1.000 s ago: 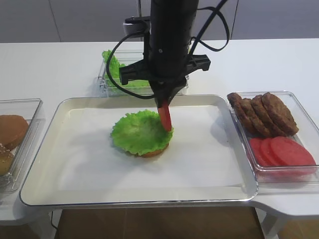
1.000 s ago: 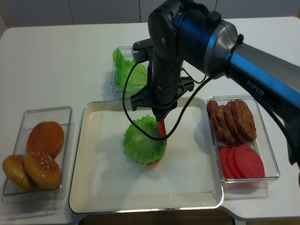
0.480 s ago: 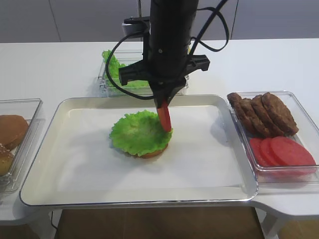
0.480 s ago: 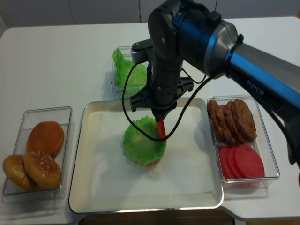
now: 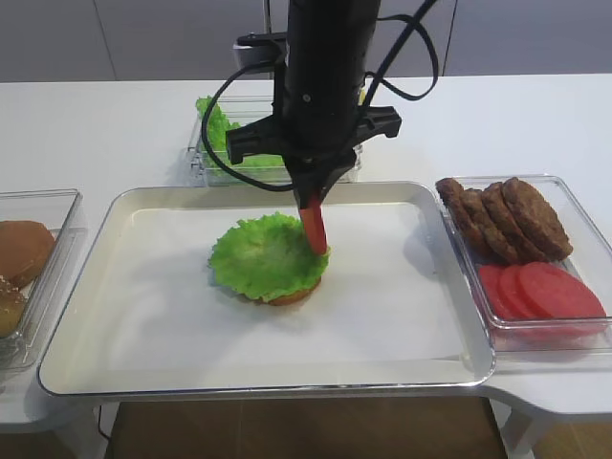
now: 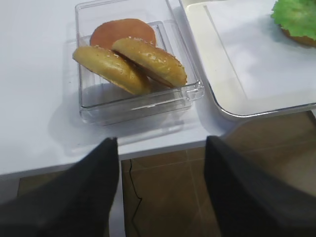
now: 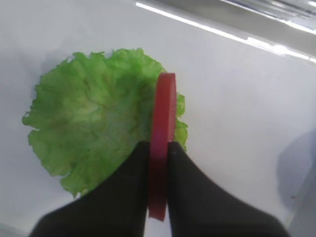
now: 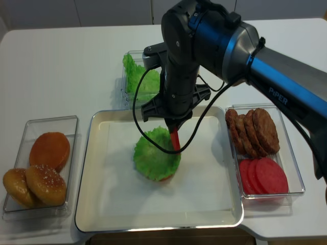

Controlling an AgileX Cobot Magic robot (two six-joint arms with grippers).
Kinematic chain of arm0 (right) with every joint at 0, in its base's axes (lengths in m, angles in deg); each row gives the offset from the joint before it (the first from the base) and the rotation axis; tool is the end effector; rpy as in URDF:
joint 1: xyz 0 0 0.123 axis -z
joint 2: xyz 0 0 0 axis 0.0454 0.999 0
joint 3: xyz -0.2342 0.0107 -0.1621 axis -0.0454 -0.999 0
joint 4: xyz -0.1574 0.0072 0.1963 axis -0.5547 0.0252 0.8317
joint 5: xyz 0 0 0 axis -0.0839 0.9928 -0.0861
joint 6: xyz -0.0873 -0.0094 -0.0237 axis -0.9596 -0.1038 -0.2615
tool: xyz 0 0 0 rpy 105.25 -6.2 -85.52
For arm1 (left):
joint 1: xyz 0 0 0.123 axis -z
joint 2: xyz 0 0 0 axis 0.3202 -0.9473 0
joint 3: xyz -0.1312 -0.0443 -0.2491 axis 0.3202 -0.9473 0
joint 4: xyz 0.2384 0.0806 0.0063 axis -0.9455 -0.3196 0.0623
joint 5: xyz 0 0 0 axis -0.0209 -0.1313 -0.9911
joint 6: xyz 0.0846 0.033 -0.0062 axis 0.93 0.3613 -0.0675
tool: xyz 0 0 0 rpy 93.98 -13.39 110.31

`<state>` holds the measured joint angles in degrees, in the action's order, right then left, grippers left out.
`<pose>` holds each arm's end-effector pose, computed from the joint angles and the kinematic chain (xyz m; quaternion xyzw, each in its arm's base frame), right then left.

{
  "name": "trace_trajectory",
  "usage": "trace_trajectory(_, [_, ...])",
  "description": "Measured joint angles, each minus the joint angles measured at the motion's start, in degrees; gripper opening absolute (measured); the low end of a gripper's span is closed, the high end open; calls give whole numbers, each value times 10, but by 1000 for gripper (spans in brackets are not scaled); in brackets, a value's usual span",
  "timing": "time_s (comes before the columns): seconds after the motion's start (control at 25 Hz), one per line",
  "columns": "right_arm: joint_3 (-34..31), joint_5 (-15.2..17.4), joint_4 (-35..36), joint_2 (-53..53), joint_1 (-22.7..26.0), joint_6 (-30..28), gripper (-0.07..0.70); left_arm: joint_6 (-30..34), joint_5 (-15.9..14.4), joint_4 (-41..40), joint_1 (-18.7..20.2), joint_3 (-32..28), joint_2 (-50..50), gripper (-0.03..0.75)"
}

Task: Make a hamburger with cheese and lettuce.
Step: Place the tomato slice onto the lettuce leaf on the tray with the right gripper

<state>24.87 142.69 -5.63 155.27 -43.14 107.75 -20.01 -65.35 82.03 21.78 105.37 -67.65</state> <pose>0.3131 0.2744 0.2724 -0.1789 0.9775 0.0781 0.0802 -0.0121 0.0025 0.2646 0.0228 0.8817 -0.0023 0.4713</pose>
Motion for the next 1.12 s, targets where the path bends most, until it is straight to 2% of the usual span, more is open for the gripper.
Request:
trace_trajectory(0.84, [0,0,12,0,0,-20,118,0,0,0,0,0,0,414])
trace_trajectory(1.12, [0,0,14,0,0,-28,174,0,0,0,0,0,0,414])
